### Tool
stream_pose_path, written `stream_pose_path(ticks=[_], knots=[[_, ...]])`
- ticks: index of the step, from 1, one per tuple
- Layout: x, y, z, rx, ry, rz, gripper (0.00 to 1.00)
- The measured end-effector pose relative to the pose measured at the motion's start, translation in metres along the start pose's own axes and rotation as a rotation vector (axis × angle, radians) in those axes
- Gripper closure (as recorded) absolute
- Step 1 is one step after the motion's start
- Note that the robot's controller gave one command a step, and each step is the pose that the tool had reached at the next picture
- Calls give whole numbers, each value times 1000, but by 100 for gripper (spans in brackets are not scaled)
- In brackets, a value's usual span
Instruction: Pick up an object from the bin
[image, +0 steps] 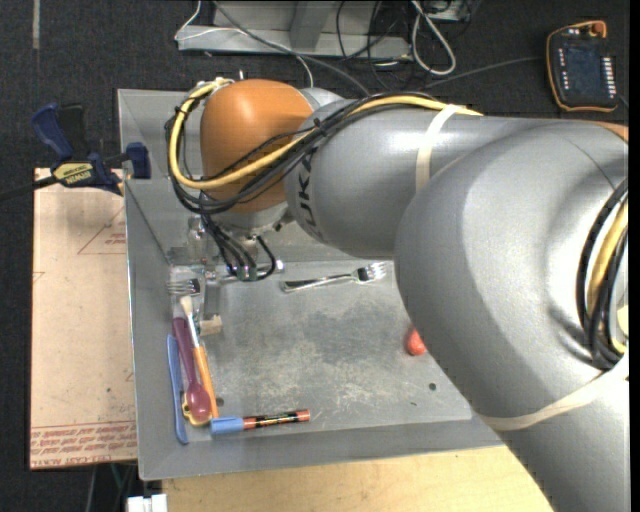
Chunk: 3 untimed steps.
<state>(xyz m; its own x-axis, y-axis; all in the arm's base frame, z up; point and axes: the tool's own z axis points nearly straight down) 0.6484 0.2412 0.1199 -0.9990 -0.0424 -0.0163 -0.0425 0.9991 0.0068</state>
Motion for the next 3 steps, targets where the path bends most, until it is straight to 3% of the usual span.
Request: stream_pose_path(ticks=[1,2,3], knots=[[17,-37,20,3,12,38,0],[4,10,50,-2,-3,-425,0],[18,-6,47,-2,6,124,100]])
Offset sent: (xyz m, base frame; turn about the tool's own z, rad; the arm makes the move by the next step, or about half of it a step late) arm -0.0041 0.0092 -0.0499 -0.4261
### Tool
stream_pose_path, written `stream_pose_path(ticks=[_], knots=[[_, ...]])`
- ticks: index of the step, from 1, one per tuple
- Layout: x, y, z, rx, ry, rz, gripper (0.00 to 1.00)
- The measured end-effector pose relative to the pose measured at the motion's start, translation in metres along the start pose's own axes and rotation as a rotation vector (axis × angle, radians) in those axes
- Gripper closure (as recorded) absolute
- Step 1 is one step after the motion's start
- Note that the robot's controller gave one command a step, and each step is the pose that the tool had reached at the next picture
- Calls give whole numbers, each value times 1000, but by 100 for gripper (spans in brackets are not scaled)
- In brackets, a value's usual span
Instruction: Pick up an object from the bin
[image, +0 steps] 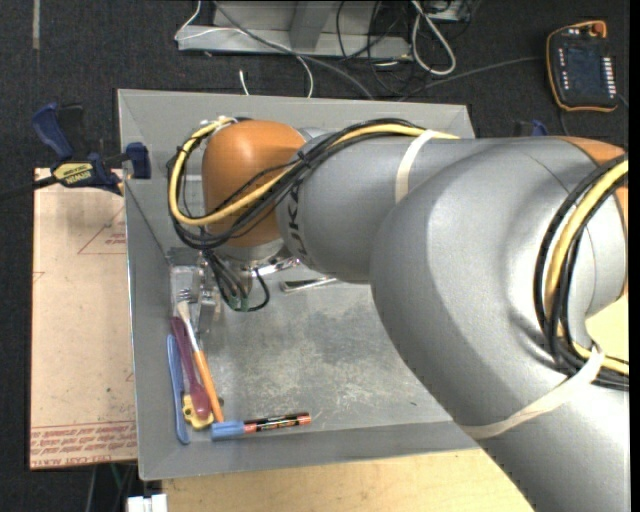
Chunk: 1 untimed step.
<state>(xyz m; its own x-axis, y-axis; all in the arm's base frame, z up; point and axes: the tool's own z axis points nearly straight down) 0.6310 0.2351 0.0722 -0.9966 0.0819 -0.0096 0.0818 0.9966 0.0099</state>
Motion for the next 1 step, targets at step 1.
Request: stream_pose_path(ticks=[1], knots=[[0,0,0,0,0,0,100]])
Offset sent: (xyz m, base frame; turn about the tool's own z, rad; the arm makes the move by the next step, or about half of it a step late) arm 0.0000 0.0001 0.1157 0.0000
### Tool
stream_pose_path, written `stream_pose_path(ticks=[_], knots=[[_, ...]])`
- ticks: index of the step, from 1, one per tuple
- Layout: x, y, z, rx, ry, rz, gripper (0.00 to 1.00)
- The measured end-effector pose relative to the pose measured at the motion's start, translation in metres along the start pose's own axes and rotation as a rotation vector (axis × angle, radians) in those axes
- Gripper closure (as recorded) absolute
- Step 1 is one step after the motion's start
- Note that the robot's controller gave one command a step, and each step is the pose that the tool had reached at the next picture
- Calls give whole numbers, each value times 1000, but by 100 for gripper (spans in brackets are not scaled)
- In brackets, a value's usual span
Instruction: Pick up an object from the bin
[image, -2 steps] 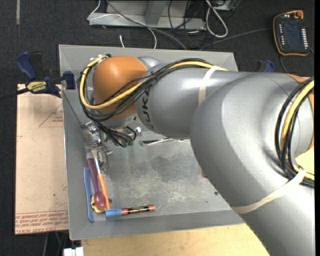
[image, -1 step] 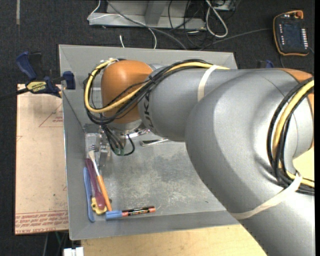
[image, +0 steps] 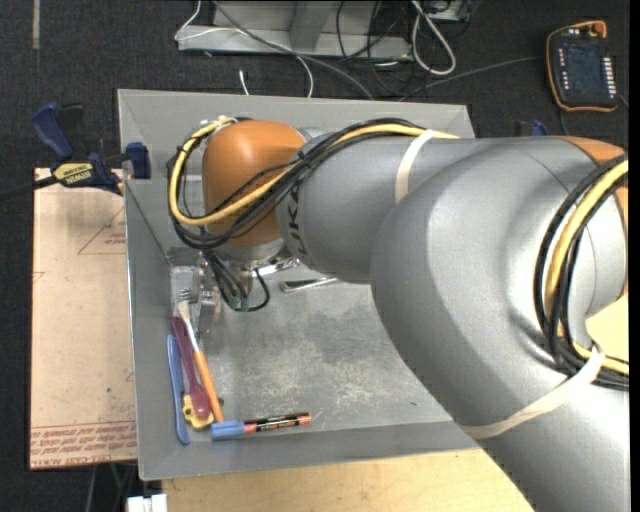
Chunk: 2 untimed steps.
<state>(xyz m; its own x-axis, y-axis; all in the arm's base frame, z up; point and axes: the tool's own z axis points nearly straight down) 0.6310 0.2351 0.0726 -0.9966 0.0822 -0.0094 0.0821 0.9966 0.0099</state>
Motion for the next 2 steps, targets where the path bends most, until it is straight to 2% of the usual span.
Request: stream_pose_path(ticks=[1,2], knots=[[2,-1,-43,4,8,0,100],[0,0,-81,1,3,0,100]])
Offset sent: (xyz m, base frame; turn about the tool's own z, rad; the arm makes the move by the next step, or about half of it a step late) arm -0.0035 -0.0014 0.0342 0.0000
